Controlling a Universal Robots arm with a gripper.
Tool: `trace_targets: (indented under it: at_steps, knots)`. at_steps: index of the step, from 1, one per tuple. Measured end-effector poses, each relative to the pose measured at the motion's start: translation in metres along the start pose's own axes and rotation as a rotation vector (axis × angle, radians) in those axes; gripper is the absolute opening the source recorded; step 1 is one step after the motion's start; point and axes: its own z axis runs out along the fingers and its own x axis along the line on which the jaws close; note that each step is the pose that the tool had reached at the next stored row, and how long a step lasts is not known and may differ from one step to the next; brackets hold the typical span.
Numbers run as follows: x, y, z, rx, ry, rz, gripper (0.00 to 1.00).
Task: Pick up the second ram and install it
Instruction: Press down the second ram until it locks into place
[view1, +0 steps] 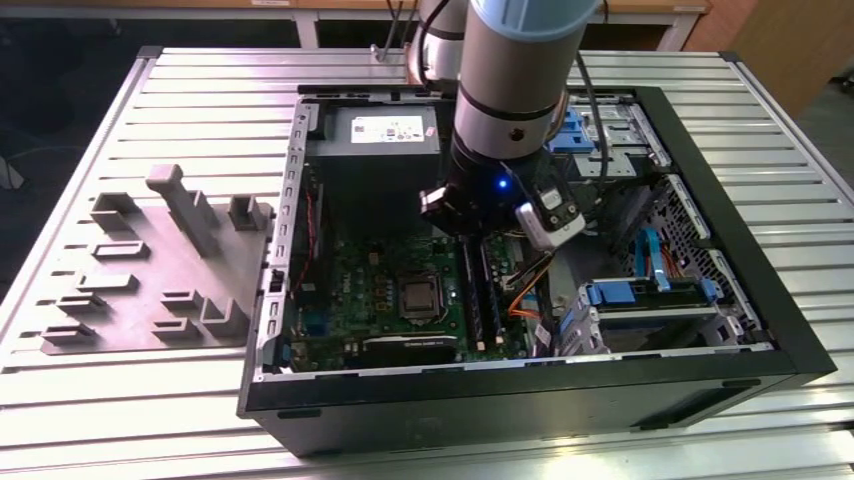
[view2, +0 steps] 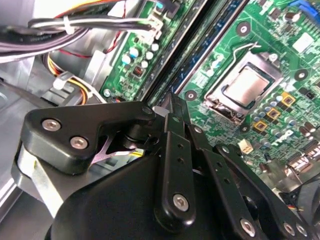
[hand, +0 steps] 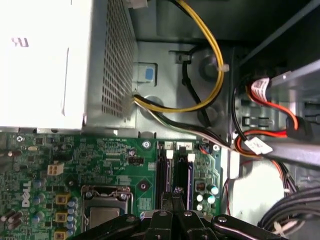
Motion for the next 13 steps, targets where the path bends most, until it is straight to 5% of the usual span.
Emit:
trace_targets:
  at_steps: [13]
  knots:
    - [-0.0006, 0.0087, 0.0076, -0.0006, 0.0010, -0.019, 0.10]
